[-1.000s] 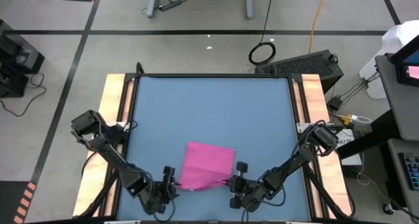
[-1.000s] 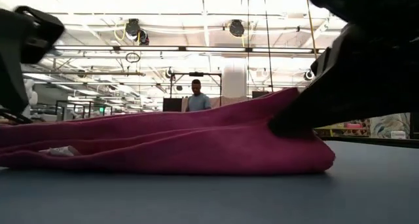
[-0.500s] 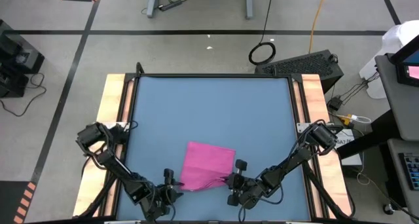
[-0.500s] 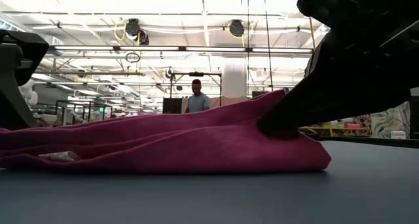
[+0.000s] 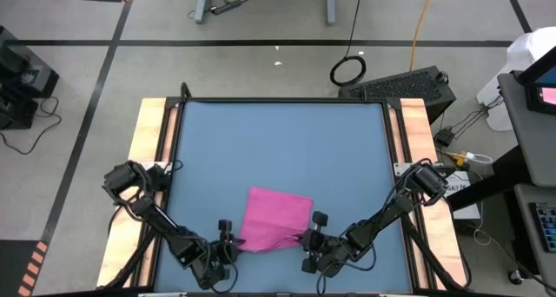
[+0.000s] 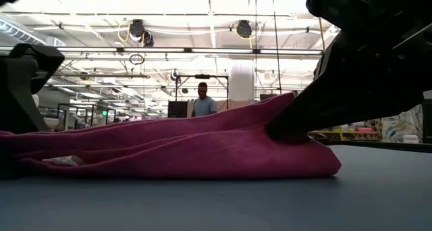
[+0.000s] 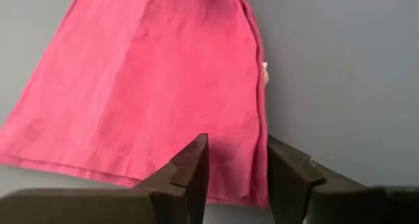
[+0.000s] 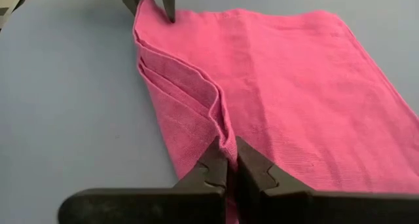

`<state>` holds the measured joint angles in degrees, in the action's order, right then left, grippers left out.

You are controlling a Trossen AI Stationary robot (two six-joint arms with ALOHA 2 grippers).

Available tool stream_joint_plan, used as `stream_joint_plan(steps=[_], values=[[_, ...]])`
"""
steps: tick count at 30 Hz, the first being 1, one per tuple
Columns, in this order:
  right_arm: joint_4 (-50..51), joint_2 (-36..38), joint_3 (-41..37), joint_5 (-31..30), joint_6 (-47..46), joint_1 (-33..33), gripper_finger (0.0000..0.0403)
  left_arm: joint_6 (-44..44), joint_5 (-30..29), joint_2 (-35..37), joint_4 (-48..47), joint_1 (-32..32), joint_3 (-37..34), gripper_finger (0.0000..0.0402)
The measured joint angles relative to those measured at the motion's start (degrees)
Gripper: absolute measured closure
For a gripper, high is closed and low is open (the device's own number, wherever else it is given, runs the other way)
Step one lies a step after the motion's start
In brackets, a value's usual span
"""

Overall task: Roll towel
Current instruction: Roll the light red towel

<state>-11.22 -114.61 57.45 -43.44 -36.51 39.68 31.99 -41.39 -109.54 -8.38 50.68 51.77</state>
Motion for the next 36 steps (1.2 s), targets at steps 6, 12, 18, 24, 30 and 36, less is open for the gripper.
stream_joint_plan(steps=[6, 12, 18, 24, 30, 36], values=[[0.0, 0.0, 0.0, 0.3, 0.7, 0.0, 0.0402, -0.6, 1.9, 0.0, -0.7, -0.7, 0.2, 0.0323], [-0.1, 0.3, 0.0, 0.2, 2.1, 1.1, 0.0402, -1.0, 3.7, 1.9, -2.5, -0.7, 0.2, 0.0390], [-1.2, 2.6, 0.0, -0.1, 3.4, 3.8, 0.0402, 0.4, 9.7, 7.1, -2.0, -1.0, 0.2, 0.0387], [-4.4, 3.3, 0.0, 1.5, 1.2, 5.9, 0.0403, 0.5, 16.5, 9.0, 2.8, -2.2, 0.2, 0.0387], [-3.9, 2.9, 0.0, 1.6, -2.8, 6.2, 0.0403, 0.2, 20.9, 9.0, 3.5, -5.7, -0.1, 0.0387], [-1.3, 2.9, 0.0, 5.8, -6.5, 5.7, 0.0403, -1.4, 30.7, 9.0, 3.8, -11.3, -1.7, 0.0387]])
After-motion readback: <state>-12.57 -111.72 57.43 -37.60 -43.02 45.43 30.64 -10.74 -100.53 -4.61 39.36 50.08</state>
